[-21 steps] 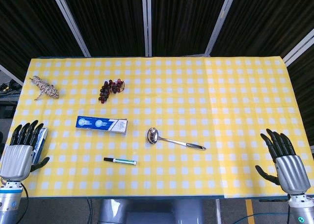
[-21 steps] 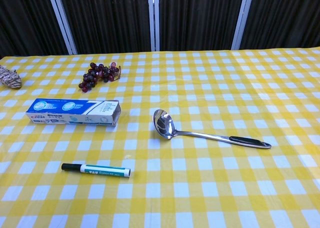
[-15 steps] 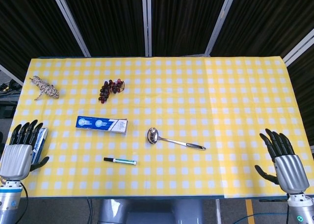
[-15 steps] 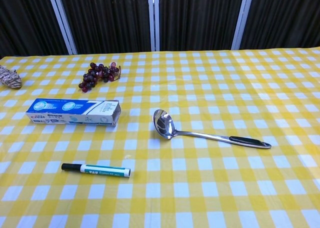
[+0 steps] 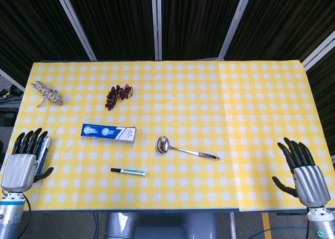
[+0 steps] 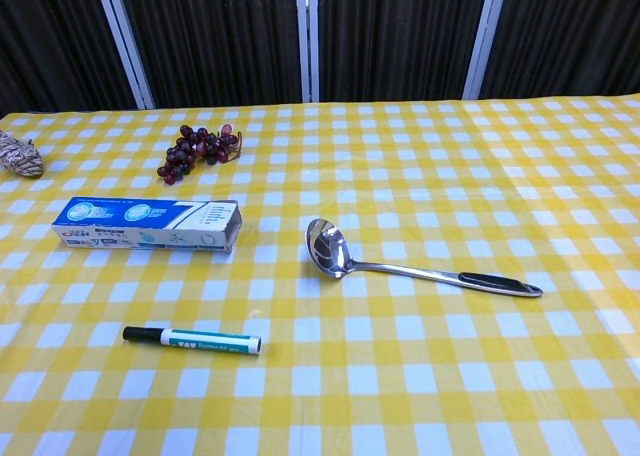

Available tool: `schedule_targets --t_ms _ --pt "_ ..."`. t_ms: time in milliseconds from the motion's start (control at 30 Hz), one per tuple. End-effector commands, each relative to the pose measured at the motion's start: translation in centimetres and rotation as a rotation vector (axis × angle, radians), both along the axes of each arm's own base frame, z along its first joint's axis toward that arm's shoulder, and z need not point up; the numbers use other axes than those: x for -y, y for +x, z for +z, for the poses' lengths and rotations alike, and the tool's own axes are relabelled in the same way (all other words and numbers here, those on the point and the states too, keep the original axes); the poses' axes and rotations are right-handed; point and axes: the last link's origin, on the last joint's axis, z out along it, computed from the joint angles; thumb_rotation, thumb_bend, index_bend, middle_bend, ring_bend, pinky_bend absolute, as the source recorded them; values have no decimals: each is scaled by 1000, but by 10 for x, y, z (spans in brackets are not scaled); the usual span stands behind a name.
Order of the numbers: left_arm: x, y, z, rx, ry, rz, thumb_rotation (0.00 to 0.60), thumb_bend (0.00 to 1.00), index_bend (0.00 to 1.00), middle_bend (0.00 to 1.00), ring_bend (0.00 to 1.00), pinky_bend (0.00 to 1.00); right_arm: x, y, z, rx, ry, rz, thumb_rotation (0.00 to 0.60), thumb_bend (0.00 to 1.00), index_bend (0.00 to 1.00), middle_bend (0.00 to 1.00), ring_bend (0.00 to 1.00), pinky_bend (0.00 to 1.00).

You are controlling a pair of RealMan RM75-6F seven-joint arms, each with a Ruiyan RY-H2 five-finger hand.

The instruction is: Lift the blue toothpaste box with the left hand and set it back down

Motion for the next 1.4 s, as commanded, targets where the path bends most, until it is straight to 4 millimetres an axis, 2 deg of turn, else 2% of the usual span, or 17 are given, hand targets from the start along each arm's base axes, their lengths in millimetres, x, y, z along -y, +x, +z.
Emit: schedule_targets --t_ms 33,233,333,400,600,933,1400 --pt "0 1 -1 -1 1 -4 600 0 0 0 0 0 -1 1 1 4 -3 5 600 117 2 0 0 0" --pt "-4 8 -2 17 8 -28 600 0 0 0 0 11 -1 0 3 15 1 1 600 117 2 0 0 0" --pt "-11 12 -2 8 6 -43 600 0 0 0 16 122 -1 0 2 16 6 2 600 118 3 0 0 0" --pt "-22 19 -1 -10 2 -57 600 0 12 0 31 160 -1 0 2 17 11 3 600 117 2 0 0 0" --pt "-66 37 -2 -61 -66 -75 600 0 88 0 59 161 0 0 0 21 27 1 600 117 3 0 0 0" --pt "-126 47 -33 -159 -262 -17 600 0 37 0 64 161 3 -3 2 43 32 -14 600 118 7 0 0 0" --pt "-164 55 -80 -225 -404 39 600 5 136 51 108 183 7 -7 9 73 25 -26 600 117 7 0 0 0"
